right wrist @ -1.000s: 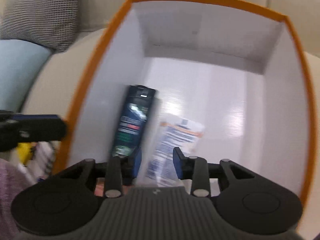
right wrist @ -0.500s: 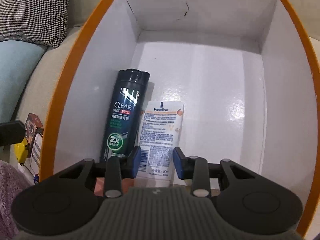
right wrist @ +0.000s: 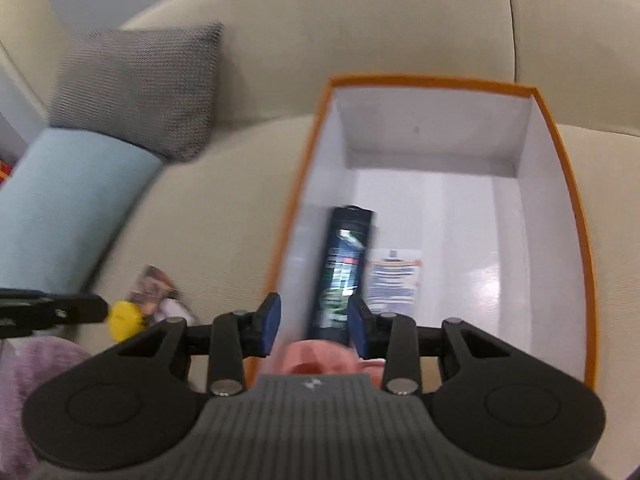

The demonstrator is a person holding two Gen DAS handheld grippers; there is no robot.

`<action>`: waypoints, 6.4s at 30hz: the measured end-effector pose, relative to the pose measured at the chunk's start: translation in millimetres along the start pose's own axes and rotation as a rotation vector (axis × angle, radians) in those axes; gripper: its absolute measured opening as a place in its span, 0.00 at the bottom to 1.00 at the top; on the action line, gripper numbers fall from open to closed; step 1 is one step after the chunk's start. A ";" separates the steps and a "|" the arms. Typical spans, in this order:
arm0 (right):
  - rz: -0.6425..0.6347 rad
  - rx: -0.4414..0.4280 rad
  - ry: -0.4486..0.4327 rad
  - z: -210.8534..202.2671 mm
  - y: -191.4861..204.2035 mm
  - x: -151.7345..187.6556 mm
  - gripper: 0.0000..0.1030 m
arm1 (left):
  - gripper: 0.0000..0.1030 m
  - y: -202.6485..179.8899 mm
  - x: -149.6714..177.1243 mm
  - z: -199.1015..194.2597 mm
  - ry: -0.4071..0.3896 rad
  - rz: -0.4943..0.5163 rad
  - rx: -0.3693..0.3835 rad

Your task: Organize rigid objects

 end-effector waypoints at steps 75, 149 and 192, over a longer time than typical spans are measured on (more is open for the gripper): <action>0.032 -0.009 0.044 107.7 105.1 5.9 0.16 | 0.68 61.0 -37.9 79.1 0.006 -0.047 -0.041; 0.001 -0.046 0.153 135.0 110.9 26.3 0.24 | 0.25 70.8 -15.6 96.9 0.094 -0.157 -0.017; 0.033 0.148 -0.044 -41.6 -57.9 -14.6 0.19 | 0.24 -142.5 -27.2 68.5 0.060 0.025 0.305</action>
Point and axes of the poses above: each gripper's, at about its wrist camera, not at the fingertips, and z roughly the way its jaws point, y to its left, x to its underside, the point moved 7 cm from there along z, roughly the way its jaws point, and after that the axes turned 15 degrees about -z, right-handed, at the moved point
